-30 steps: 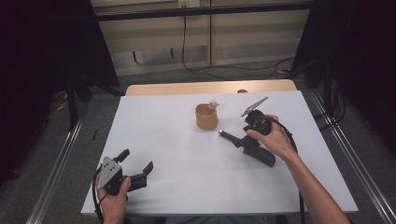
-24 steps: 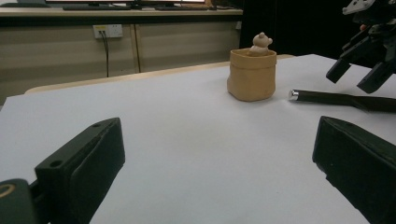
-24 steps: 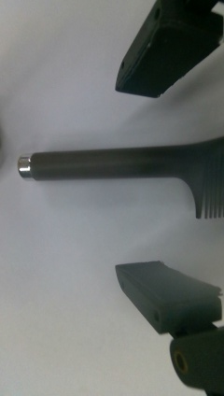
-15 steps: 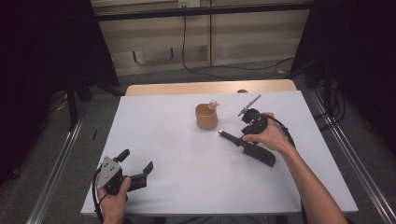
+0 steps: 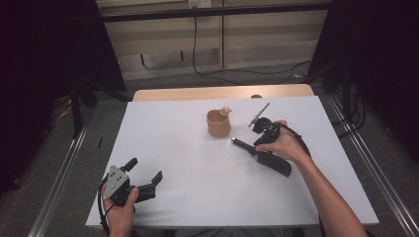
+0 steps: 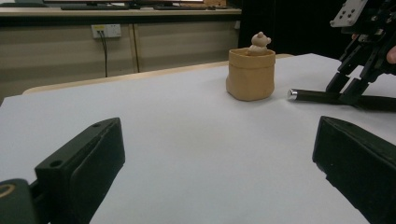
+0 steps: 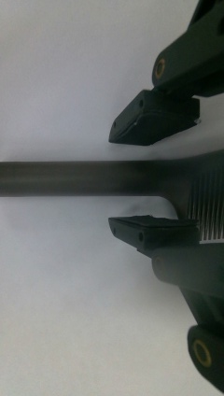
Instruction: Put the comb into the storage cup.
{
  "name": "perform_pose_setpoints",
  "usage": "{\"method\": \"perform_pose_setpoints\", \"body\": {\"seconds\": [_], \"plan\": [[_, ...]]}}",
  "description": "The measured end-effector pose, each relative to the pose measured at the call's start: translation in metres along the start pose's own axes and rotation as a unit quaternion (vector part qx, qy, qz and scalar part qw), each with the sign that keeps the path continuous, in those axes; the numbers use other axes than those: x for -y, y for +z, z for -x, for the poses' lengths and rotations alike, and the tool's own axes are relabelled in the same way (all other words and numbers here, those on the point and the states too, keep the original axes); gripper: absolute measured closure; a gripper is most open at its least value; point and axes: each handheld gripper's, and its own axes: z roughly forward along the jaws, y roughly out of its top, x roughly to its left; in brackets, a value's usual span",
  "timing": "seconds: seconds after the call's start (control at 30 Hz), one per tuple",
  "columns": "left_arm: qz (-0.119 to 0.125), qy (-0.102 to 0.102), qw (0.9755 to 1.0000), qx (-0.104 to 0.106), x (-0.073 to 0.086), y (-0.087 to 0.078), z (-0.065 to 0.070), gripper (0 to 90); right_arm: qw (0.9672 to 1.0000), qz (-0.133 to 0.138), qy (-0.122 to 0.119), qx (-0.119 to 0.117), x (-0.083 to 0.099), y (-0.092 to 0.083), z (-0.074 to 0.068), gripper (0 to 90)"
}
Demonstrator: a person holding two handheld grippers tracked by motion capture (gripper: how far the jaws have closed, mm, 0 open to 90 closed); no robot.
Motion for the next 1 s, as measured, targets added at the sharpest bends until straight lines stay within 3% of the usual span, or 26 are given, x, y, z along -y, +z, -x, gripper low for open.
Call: {"method": "perform_pose_setpoints", "body": {"seconds": [0.23,0.47,1.0], "plan": [[0.001,0.000,1.0000,0.000,-0.0001,0.0000,0.0002,2.4,0.9999,-0.013,-0.007,0.003,-0.0003,0.0037,-0.0018,58.4],[-0.005,0.003,1.0000,-0.001,0.0003,0.0004,-0.0003,2.4,0.9995,-0.019,-0.013,0.021,-0.0011,0.0044,-0.0027,66.4],[-0.006,0.005,1.0000,0.002,0.0004,0.0025,-0.0001,2.4,0.9983,-0.026,-0.021,0.048,-0.0033,0.0059,-0.0092,72.3]]}}
